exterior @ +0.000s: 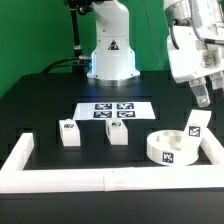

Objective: Assemble stool

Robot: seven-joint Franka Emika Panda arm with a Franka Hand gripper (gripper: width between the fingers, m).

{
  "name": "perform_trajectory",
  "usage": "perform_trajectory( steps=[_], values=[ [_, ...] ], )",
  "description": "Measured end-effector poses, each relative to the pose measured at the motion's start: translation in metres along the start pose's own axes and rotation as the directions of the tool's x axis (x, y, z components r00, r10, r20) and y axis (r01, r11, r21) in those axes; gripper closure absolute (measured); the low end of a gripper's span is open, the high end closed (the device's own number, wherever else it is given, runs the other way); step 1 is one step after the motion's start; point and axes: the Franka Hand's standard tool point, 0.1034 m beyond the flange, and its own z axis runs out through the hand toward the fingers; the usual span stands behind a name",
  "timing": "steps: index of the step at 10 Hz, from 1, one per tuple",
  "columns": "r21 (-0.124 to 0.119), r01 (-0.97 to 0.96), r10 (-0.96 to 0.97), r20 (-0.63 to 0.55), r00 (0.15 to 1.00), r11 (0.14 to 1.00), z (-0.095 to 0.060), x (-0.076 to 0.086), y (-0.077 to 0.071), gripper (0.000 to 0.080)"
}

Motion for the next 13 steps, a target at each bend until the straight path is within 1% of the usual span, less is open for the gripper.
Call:
perform_trajectory(
  steps=[11, 12, 13],
  values=[
    [-0.001, 0.008, -0.008, -0.003, 1.0, 1.0, 0.001, 0.002, 0.0, 0.0151],
    [0.003, 0.064, -0.064, 0.001, 0.998, 0.998, -0.006, 0.007, -0.002, 0.0151],
    [0.011, 0.13, -0.13, 0.002, 0.992, 0.992, -0.017, 0.018, -0.007, 0.0151]
  ],
)
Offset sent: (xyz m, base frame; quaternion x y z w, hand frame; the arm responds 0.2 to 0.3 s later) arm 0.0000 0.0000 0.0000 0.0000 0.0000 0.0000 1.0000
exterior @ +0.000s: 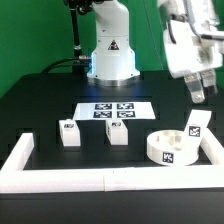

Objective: Assemble stool

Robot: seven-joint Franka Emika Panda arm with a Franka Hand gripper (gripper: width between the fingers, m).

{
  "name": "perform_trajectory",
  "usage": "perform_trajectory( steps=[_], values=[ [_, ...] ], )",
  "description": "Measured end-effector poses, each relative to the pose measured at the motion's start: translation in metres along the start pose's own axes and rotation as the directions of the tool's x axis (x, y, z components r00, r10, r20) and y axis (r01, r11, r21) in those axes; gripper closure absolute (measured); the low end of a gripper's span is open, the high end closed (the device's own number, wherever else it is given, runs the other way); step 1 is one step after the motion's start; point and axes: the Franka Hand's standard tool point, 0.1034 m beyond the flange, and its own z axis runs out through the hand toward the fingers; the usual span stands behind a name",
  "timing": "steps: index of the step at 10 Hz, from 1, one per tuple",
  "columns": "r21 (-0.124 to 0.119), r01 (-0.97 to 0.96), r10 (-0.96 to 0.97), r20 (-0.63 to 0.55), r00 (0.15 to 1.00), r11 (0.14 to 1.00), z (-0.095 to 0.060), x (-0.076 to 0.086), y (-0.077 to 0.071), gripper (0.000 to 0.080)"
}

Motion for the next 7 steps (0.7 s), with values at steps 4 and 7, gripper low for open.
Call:
perform_trajectory(
  steps=[4, 7],
  values=[
    [0.011, 0.471, -0.471, -0.011, 0.882, 0.882, -0.024, 0.043, -0.026, 0.0151],
    [0.008, 0.617, -0.616, -0.027, 0.787, 0.787, -0.02, 0.046, -0.026, 0.0151]
  ],
)
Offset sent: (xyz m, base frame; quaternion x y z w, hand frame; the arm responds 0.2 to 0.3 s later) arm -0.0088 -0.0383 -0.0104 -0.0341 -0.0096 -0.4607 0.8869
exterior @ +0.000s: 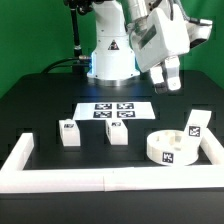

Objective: Assemble stool

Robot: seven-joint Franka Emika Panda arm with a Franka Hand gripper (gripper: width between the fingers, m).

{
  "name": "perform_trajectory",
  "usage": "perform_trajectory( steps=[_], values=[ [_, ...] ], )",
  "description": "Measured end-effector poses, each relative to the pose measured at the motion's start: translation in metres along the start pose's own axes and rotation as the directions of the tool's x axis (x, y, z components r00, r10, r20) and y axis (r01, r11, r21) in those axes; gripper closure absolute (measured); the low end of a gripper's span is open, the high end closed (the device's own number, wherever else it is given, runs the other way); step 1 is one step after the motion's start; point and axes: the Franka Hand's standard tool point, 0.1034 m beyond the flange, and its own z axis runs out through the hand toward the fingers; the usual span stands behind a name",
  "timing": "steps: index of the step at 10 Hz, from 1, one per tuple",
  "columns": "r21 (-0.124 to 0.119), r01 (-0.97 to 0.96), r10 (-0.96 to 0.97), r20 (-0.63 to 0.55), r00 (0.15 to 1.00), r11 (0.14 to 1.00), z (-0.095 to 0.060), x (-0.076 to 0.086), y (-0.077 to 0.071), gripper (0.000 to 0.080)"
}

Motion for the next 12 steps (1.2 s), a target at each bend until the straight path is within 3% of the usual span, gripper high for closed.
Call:
perform_trajectory(
  steps=[2, 3, 6, 7, 11, 12],
  values=[
    [-0.008, 0.185, -0.185, 0.001, 0.983, 0.983, 0.001, 0.002, 0.001, 0.0151],
    [-0.037, 0.376, -0.376, 0.009, 0.927, 0.926, 0.005, 0.011, 0.006, 0.0151],
    [-0.083, 0.74, -0.742, 0.006, 0.67, 0.667, 0.016, 0.039, 0.025, 0.0151],
    [-0.085, 0.743, -0.747, -0.034, 0.664, 0.664, 0.013, 0.054, 0.033, 0.0151],
    [-0.115, 0.886, -0.892, 0.005, 0.453, 0.449, 0.015, 0.057, 0.034, 0.0151],
    [-0.136, 0.925, -0.93, 0.046, 0.364, 0.355, 0.026, 0.06, 0.043, 0.0151]
  ],
)
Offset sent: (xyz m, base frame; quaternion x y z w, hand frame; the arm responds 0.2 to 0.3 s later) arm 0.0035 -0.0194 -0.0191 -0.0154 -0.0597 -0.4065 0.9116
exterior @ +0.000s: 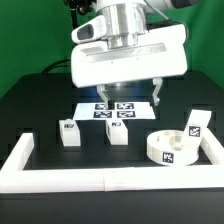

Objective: Assemble stool

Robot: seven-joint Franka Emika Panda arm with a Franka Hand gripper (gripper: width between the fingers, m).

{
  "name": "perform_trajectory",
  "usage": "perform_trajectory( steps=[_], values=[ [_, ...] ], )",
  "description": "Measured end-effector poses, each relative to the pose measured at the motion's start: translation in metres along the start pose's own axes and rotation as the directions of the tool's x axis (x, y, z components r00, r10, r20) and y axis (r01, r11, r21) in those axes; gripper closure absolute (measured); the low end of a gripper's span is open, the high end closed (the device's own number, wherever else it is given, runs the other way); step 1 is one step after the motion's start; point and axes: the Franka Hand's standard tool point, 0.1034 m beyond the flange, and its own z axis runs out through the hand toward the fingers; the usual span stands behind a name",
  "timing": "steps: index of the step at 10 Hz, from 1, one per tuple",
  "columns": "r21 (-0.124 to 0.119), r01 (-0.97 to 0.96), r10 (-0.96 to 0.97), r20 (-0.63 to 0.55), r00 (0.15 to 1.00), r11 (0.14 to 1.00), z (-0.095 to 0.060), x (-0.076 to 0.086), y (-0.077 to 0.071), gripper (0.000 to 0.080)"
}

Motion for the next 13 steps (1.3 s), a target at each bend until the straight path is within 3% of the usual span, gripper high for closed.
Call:
perform_trajectory(
  steps=[1, 2, 5, 7, 8, 10, 12, 13],
  values=[
    [-0.016, 0.077, -0.077, 0.048, 0.996, 0.997, 0.012, -0.007, 0.002, 0.0151],
    [0.0, 0.128, -0.126, 0.13, 0.983, 0.992, 0.017, -0.015, 0.002, 0.0151],
    [-0.004, 0.072, -0.071, 0.138, 0.988, 0.997, 0.017, -0.015, 0.0, 0.0151],
    [0.028, 0.053, -0.059, 0.298, 0.953, 0.998, 0.017, -0.023, -0.004, 0.0151],
    [0.033, 0.056, -0.064, 0.405, 0.912, 0.998, 0.02, -0.031, 0.006, 0.0151],
    [0.013, 0.071, -0.064, 0.592, 0.803, 0.997, 0.021, -0.043, 0.024, 0.0151],
    [-0.016, 0.019, -0.001, 0.729, 0.684, 1.0, 0.015, -0.049, 0.025, 0.0151],
    [-0.015, 0.019, -0.001, 0.762, 0.647, 1.0, 0.018, -0.047, 0.026, 0.0151]
  ],
)
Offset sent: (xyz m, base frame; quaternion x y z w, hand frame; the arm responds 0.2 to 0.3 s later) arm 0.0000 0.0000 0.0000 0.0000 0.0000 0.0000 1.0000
